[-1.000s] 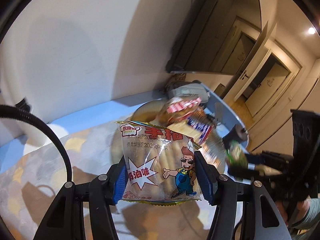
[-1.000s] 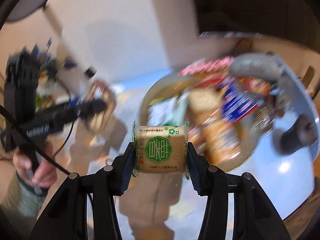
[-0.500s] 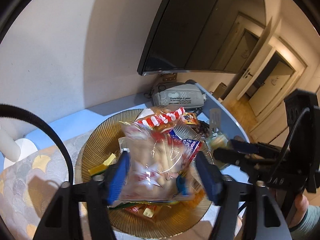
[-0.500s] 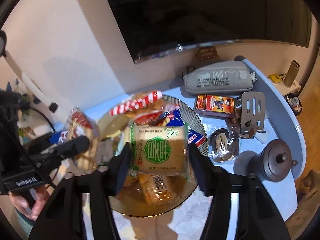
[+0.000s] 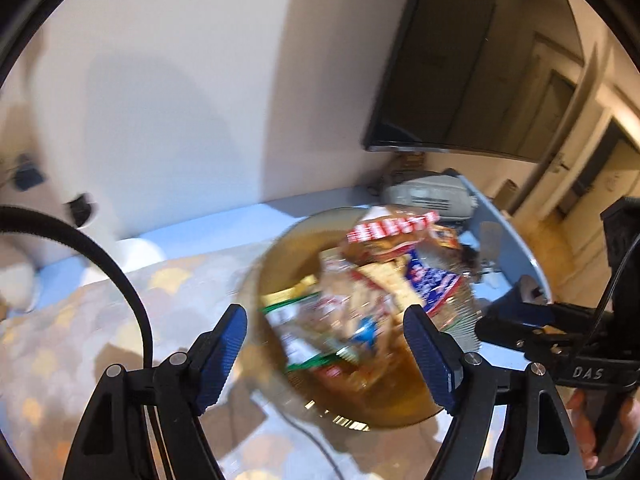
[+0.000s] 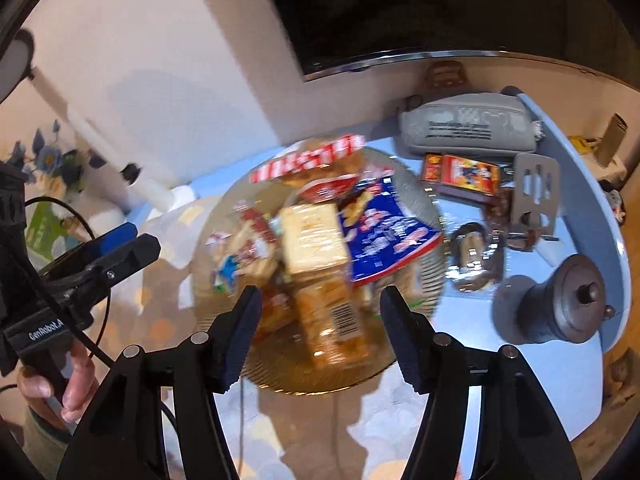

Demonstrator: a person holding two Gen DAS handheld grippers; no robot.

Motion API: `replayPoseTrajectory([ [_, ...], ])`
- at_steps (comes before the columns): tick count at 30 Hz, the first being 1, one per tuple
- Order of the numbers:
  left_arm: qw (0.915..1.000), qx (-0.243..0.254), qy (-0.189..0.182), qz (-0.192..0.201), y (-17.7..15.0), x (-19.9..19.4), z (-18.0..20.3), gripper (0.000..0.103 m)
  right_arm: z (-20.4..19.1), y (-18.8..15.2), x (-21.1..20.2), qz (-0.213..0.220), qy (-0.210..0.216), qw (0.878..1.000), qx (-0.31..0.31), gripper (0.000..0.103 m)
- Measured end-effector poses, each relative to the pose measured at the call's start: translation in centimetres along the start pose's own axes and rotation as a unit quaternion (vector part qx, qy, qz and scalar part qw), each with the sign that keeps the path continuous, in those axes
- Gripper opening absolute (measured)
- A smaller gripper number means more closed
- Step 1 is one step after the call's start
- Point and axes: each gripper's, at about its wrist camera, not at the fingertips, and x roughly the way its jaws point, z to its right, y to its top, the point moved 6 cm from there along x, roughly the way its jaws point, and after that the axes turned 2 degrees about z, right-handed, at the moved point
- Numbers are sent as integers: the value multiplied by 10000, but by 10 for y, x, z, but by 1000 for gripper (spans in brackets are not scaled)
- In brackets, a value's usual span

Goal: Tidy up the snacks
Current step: 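Carry both items over the amber bowl and open both grippers to drop them, then withdraw both open grippers from the bowl over the empty table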

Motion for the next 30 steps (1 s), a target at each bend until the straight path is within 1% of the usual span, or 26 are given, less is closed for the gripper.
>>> replayPoseTrajectory([
  [3,9990,-84,415,116,-10,-23,-18,79,-22,-1,-1,-9,112,9997,-215,61],
  [7,9953,-301,875,282,-25,-56,-45,86,-59,-6,-6,8,300,9985,-467,61],
  [8,9942,-363,962,320,-29,-63,-53,86,-67,-7,-7,21,316,9982,-516,61],
  [12,9902,-426,1274,373,-48,-86,-79,86,-104,-17,-8,104,190,9970,-749,63],
  [15,9885,-449,1422,259,-65,-99,-97,86,-129,-29,-5,44,245,9967,-778,64],
  [19,9869,-491,1535,102,-89,-109,-117,86,-161,-47,-2,24,179,9954,-939,64],
  [25,9826,-701,1722,57,-116,-129,-151,86,-192,-69,2,67,-62,9937,-1121,64],
  [30,9797,-842,1818,-8,-138,-142,-173,86,-213,-83,12,-18,-70,9931,-1168,64],
])
